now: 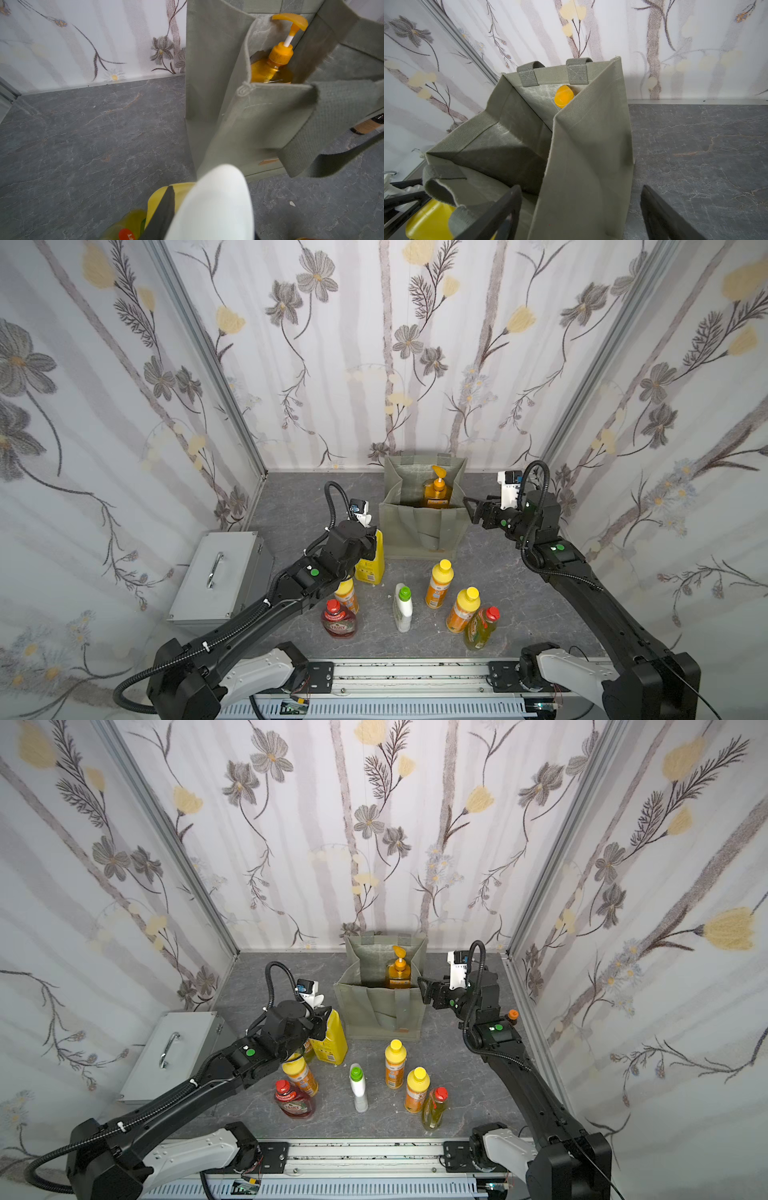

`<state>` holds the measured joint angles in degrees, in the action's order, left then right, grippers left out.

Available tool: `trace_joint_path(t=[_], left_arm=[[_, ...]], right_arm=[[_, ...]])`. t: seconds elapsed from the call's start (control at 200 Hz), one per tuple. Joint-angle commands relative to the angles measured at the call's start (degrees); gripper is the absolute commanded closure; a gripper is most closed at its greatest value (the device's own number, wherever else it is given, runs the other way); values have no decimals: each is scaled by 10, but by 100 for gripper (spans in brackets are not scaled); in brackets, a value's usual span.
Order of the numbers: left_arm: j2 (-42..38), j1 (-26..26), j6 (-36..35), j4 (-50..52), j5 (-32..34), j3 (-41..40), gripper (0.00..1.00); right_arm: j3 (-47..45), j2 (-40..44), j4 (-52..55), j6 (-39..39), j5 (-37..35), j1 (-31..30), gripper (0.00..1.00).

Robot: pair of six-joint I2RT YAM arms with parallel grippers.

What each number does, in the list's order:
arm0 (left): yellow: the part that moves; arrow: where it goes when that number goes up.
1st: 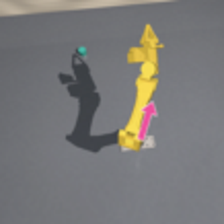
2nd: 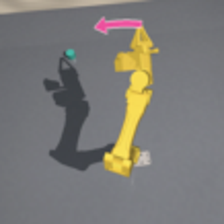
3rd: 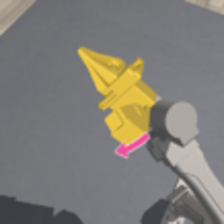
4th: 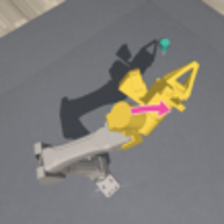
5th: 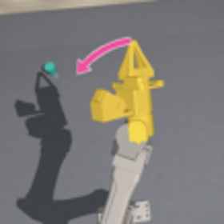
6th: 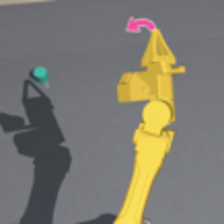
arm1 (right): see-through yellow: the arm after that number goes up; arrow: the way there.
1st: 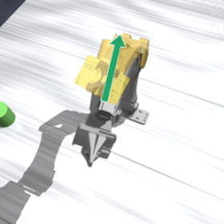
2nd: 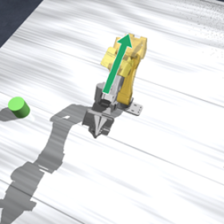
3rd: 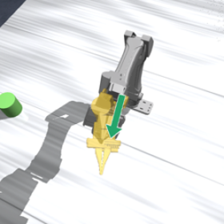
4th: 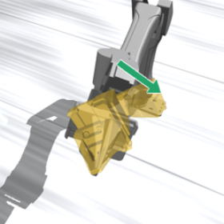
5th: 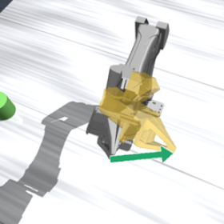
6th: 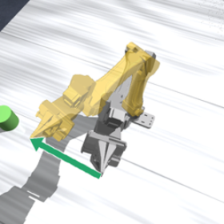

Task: Pack dish soap into the shopping bag
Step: Pick up the bottle of dish soap at the center of the board.

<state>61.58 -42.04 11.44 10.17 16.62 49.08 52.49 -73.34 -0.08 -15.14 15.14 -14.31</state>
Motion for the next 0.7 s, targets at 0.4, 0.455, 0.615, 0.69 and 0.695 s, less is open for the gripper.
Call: trace_joint_path(t=[0.4, 0.455, 0.615, 0.69, 0.695], left_arm=[[-42, -1, 26, 88, -92, 170, 97], [-38, -1, 27, 84, -95, 189, 99], [-14, -1, 25, 61, -96, 239, 100], [0, -1, 28, 50, -104, 264, 100], [1, -1, 28, 50, -105, 266, 100]], right_arm=[[7, -18, -18, 8, 6, -5, 11], [7, -19, -19, 8, 6, -4, 11], [7, -21, -19, 9, 4, -4, 11], [7, -22, -19, 9, 5, -4, 11], [7, -22, -19, 9, 4, -4, 11]])
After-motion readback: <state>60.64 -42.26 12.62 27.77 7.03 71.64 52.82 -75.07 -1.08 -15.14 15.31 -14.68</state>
